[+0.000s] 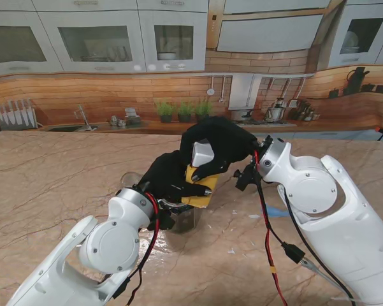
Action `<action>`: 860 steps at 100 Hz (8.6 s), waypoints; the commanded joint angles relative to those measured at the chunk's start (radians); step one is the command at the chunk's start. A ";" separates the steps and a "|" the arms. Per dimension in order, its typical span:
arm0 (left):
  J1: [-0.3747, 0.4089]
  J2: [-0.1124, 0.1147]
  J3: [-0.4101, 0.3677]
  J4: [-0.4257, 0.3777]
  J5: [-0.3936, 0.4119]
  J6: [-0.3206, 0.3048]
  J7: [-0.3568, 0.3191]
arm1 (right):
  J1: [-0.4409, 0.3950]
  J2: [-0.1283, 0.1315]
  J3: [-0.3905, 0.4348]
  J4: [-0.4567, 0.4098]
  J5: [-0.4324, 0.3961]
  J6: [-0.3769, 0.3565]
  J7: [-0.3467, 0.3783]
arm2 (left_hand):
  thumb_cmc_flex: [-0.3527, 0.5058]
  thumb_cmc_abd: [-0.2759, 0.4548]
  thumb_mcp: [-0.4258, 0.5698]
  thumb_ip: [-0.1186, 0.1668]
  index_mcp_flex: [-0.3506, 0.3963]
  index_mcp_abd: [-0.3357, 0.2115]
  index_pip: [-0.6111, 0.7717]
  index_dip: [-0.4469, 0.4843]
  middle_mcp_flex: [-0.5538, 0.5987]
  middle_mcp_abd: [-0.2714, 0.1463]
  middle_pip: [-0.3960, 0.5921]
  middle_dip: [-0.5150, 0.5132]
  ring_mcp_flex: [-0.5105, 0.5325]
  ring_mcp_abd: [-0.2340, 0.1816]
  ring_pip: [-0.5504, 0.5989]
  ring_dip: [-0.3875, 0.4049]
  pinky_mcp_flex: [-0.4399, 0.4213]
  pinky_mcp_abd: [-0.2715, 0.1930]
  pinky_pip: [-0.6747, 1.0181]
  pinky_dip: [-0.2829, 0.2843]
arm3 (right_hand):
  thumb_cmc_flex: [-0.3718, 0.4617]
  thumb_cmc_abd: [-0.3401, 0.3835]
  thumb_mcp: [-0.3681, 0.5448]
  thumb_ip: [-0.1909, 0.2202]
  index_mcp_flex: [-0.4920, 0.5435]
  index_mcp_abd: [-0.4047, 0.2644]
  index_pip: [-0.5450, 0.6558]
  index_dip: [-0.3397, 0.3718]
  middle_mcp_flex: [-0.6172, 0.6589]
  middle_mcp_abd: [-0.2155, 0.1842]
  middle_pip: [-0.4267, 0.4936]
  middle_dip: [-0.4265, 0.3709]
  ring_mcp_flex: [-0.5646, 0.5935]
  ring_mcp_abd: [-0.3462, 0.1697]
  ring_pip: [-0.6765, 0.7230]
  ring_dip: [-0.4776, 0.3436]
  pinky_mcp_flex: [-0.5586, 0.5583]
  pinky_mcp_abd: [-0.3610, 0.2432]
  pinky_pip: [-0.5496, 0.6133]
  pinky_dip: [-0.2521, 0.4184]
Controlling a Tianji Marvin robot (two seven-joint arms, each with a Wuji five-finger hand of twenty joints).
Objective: Portion coffee beans from the glass jar into the coffee jar
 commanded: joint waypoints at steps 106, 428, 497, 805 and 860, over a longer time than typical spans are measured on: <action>0.085 -0.018 0.002 0.130 0.081 -0.261 0.118 | -0.116 0.011 0.152 -0.119 -0.268 0.008 0.001 | 0.220 0.144 0.197 0.093 0.091 -0.300 0.331 0.056 0.190 -0.123 0.099 0.200 0.017 0.023 -0.013 0.003 -0.011 -0.136 0.253 -0.008 | -0.619 0.296 0.018 0.113 -0.417 0.315 -0.530 0.068 -0.453 0.033 0.196 0.309 -0.280 -0.280 0.501 0.462 -0.286 -0.144 0.177 0.615; 0.082 -0.028 -0.001 0.155 0.106 -0.240 0.168 | -0.031 0.056 0.122 -0.147 -0.509 -0.039 0.198 | 0.214 0.136 0.196 0.089 0.099 -0.301 0.325 0.051 0.203 -0.123 0.091 0.192 0.018 0.012 -0.021 0.018 -0.012 -0.143 0.249 -0.008 | -0.182 0.376 -0.011 0.100 -0.222 -0.119 -0.338 0.028 -0.441 -0.032 -0.064 0.169 -0.388 -0.276 0.097 0.355 -0.571 0.016 -0.151 0.715; 0.088 -0.028 0.001 0.158 0.105 -0.228 0.164 | -0.040 0.074 0.160 -0.204 -0.368 -0.015 0.299 | 0.215 0.137 0.196 0.088 0.100 -0.299 0.323 0.049 0.204 -0.121 0.090 0.191 0.018 0.017 -0.020 0.018 -0.012 -0.139 0.251 -0.008 | -0.328 0.295 -0.059 0.172 -0.653 -0.048 -0.674 -0.047 -0.611 0.013 -0.160 0.064 -0.484 -0.228 -0.032 0.300 -0.697 0.035 -0.256 0.687; 0.091 -0.027 -0.008 0.167 0.104 -0.234 0.166 | 0.042 0.073 0.072 -0.184 -0.581 -0.118 0.281 | 0.212 0.138 0.196 0.088 0.099 -0.308 0.323 0.050 0.204 -0.126 0.087 0.192 0.018 0.025 -0.023 0.017 -0.012 -0.139 0.251 -0.009 | -0.043 0.508 -0.401 0.285 -0.483 -0.082 -0.644 0.004 -0.519 -0.027 -0.260 0.026 -0.486 -0.248 -0.125 0.239 -0.736 0.035 -0.312 0.677; 0.095 -0.027 -0.009 0.167 0.105 -0.236 0.168 | -0.011 0.058 0.118 -0.210 -0.574 -0.066 0.211 | 0.212 0.137 0.197 0.087 0.100 -0.309 0.323 0.050 0.205 -0.125 0.088 0.192 0.018 0.025 -0.024 0.017 -0.012 -0.134 0.250 -0.010 | -0.650 0.596 -0.246 0.261 -0.620 0.139 -0.747 0.008 -0.570 0.062 -0.246 0.010 -0.500 -0.192 -0.099 0.270 -0.757 0.084 -0.282 0.705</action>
